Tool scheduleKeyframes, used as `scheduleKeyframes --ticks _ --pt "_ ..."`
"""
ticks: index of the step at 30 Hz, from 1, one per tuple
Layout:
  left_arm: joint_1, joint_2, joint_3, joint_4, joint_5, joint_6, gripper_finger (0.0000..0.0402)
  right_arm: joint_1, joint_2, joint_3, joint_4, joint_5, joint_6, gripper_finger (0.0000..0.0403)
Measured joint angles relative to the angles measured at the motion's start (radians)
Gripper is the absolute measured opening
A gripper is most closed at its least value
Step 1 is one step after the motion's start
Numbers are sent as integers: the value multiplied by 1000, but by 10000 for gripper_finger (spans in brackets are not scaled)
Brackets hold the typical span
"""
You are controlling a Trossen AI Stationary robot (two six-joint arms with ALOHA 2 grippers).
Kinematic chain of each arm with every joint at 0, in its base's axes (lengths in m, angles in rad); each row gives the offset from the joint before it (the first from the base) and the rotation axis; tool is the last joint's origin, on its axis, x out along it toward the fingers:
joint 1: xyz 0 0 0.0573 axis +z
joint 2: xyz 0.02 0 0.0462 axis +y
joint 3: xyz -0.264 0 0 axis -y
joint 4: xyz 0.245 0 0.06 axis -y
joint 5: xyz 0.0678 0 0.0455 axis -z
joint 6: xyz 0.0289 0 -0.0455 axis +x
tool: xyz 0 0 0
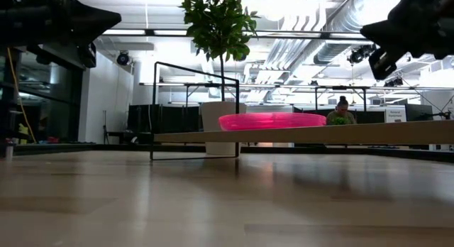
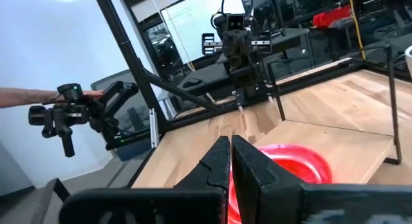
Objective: Place and stack plates onto a shelf
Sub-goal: Return to Home Position
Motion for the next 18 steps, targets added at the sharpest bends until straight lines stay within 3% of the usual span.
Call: scheduleKeyframes --ticks 6,13,18 --pt "0 -25 1 -81 0 1 0 26 -64 -63 15 33 19 0" --pt "1 -124 1 -405 10 5 0 52 -64 -64 -25 56 -36 0" --pt "1 -149 0 -411 35 9 0 50 -62 -64 -69 69 10 0"
